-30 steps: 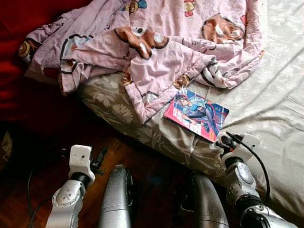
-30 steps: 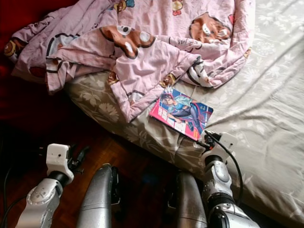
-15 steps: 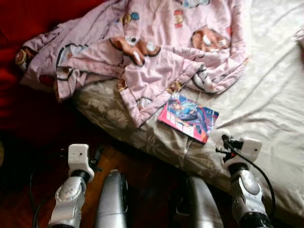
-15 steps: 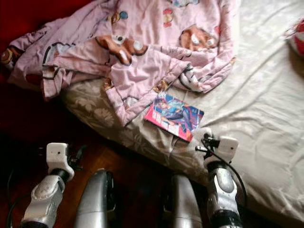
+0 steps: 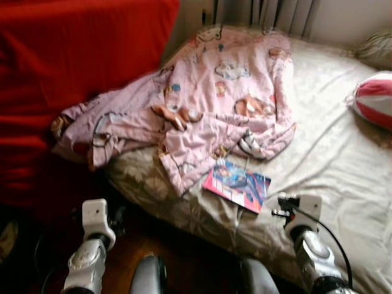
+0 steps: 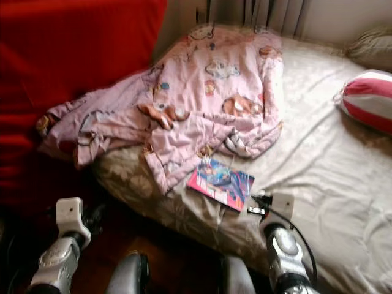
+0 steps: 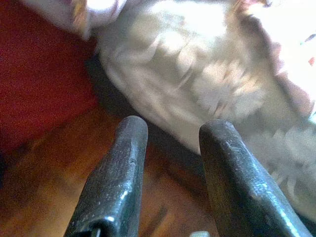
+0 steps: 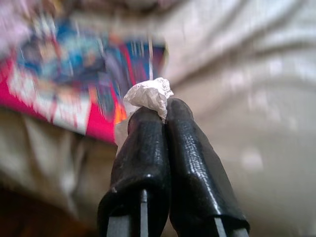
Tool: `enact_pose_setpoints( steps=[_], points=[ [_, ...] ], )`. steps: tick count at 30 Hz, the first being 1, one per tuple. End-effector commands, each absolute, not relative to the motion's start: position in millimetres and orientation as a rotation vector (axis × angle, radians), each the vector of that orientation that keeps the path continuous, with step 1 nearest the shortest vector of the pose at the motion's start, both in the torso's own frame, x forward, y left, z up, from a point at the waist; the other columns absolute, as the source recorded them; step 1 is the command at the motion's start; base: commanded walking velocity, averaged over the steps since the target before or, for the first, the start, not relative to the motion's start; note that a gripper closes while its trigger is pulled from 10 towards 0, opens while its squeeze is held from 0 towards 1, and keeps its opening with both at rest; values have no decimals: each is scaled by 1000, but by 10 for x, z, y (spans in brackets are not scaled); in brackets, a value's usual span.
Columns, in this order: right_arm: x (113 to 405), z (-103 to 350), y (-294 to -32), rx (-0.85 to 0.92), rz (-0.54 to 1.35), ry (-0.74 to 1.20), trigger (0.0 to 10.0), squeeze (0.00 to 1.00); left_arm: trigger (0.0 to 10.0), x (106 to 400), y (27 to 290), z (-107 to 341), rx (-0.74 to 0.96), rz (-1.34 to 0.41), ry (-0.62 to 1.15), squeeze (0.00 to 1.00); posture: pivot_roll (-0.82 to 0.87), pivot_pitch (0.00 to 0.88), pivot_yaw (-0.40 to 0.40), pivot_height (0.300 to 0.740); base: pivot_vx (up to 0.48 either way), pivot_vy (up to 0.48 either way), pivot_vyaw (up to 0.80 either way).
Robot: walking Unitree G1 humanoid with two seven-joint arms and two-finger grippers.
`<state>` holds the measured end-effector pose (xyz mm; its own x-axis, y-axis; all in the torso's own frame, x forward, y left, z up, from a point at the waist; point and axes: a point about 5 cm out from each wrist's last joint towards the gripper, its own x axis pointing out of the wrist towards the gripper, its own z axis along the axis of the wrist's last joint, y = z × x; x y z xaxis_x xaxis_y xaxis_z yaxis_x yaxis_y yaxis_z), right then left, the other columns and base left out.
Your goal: Clean up the room
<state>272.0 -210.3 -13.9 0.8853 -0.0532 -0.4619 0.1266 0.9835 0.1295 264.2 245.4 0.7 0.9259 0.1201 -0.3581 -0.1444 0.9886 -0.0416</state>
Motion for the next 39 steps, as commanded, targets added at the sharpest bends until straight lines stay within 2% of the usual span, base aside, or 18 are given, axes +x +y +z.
enact_pose_setpoints(
  steps=[1,7,14,18,25,31,39],
  points=[
    [2524,-331,-2105,143,-116,594,10000,0,10000,2483,2469,-170,-82,168,459,0,134,0,-34,664,0,0,0],
    [2330,-498,-2112,95,-130,726,10000,0,10000,2263,2412,-402,-88,176,597,0,134,0,-42,699,0,0,0],
    [2236,-579,-2036,8,-19,796,10000,0,10000,1979,2362,-626,-73,149,762,0,125,0,-47,740,0,0,0],
    [2176,-619,-2027,-27,4,825,10000,0,10000,1889,2349,-686,-63,137,810,0,121,0,-46,740,0,0,0],
    [2053,-695,-2017,20,-27,859,10000,0,10000,1813,2398,-714,-69,142,839,0,98,0,-27,740,0,0,0],
    [1893,-769,-2112,96,-143,902,10000,0,10000,1759,2566,-696,-73,198,850,0,83,0,-19,740,0,0,0],
    [1828,-788,-2199,154,-235,911,10000,0,10000,1587,2726,-722,-58,235,895,0,67,0,-43,740,0,0,0]
  ],
)
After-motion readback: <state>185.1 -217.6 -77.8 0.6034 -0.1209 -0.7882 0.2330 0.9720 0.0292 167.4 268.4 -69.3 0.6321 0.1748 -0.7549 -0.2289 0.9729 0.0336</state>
